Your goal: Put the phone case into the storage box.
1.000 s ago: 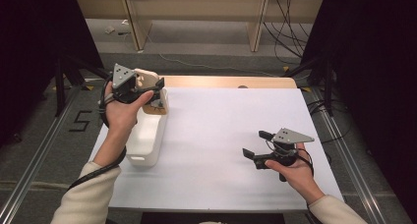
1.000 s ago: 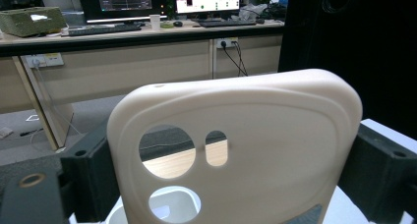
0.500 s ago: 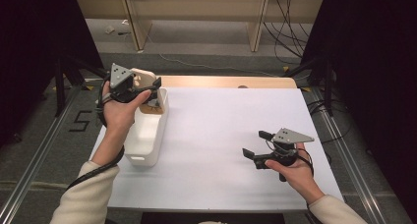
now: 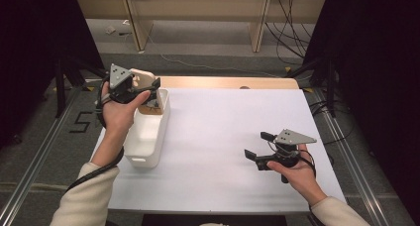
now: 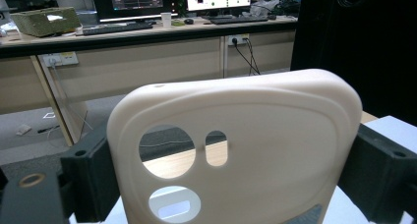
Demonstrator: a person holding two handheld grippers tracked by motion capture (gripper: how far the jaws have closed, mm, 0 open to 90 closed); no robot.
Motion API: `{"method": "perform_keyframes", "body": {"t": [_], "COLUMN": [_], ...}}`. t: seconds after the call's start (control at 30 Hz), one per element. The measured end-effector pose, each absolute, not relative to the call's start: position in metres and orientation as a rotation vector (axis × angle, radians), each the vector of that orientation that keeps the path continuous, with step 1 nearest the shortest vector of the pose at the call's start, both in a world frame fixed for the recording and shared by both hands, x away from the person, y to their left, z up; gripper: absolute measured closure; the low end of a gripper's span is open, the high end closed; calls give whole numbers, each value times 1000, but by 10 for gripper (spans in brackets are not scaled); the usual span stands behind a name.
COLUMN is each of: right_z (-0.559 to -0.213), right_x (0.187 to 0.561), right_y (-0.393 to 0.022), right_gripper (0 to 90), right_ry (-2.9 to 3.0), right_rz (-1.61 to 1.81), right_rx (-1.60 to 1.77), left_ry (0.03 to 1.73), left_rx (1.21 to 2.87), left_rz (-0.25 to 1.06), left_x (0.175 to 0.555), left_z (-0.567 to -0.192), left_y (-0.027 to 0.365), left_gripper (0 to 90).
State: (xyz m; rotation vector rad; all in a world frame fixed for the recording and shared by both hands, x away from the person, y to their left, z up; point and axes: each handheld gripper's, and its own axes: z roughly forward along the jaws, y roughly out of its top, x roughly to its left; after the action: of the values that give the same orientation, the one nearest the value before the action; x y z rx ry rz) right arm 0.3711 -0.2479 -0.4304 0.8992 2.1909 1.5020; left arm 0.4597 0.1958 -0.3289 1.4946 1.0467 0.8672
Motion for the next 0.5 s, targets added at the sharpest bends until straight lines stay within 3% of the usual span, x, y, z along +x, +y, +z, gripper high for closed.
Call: {"method": "perform_keyframes", "body": {"t": [0.5], "right_z": [-431], "right_x": [371], "right_y": [-248], "right_gripper": [104], "right_ry": [2188], "right_rz": [1505], "right_rx": [901], "left_ry": [1058], "left_rx": [1511], "left_rz": [881], "left_x": [463], "left_z": [-334], "left_y": [199], "left_gripper": [105]}}
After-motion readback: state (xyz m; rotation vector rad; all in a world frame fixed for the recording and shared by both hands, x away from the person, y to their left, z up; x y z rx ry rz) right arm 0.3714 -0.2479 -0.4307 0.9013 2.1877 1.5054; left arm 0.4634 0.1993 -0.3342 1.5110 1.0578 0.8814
